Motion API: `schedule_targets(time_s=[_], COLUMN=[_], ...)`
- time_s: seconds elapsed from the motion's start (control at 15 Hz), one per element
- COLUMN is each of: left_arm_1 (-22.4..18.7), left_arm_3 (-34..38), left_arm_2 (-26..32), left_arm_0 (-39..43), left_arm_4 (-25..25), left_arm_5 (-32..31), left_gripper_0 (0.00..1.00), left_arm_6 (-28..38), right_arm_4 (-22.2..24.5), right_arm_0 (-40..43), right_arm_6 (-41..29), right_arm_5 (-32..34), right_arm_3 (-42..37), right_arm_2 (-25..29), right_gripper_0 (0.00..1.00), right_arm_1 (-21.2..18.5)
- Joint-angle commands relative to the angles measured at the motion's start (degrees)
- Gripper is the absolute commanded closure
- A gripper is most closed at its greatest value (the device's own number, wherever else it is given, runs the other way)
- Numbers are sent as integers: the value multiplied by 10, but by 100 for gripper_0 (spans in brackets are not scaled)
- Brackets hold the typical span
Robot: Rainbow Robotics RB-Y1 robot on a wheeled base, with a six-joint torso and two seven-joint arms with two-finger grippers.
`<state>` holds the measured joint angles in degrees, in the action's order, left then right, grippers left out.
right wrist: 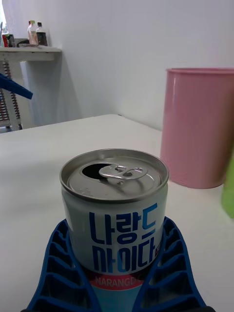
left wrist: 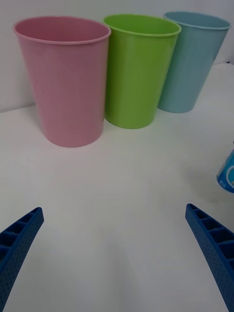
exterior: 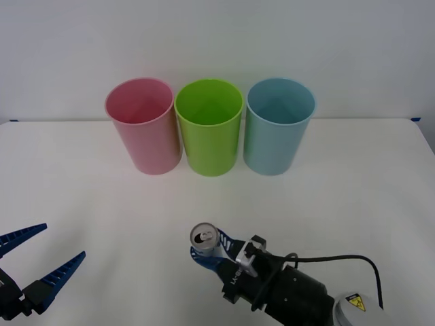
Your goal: Put cans in the blue bin and PET bottles in the pink bin and trash in the green bin.
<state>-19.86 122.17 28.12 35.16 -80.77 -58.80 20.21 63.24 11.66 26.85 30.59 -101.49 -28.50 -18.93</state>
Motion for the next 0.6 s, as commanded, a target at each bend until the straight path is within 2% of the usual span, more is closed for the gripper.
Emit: schedule_targets(time_s=[0.07,0.2,0.6], left_arm_1=[0,0,0], left_arm_3=[0,0,0], left_arm_2=[0,0,0], left_arm_0=[0,0,0], left_arm_4=[0,0,0], left_arm_5=[0,0,0], left_gripper_0=[0,0,0], left_arm_6=[0,0,0], right_arm_4=[-37,-41,-95], right_arm_0=[27,38,35], right_arm_6=[-5,-7,-40], right_arm_5=[-7,-7,-15], right_arm_3=[-73,-113,-196], right_arm_2=[20,46,118], right_gripper_0=[100,100,100], right_arm_1=[-35,-40,-43])
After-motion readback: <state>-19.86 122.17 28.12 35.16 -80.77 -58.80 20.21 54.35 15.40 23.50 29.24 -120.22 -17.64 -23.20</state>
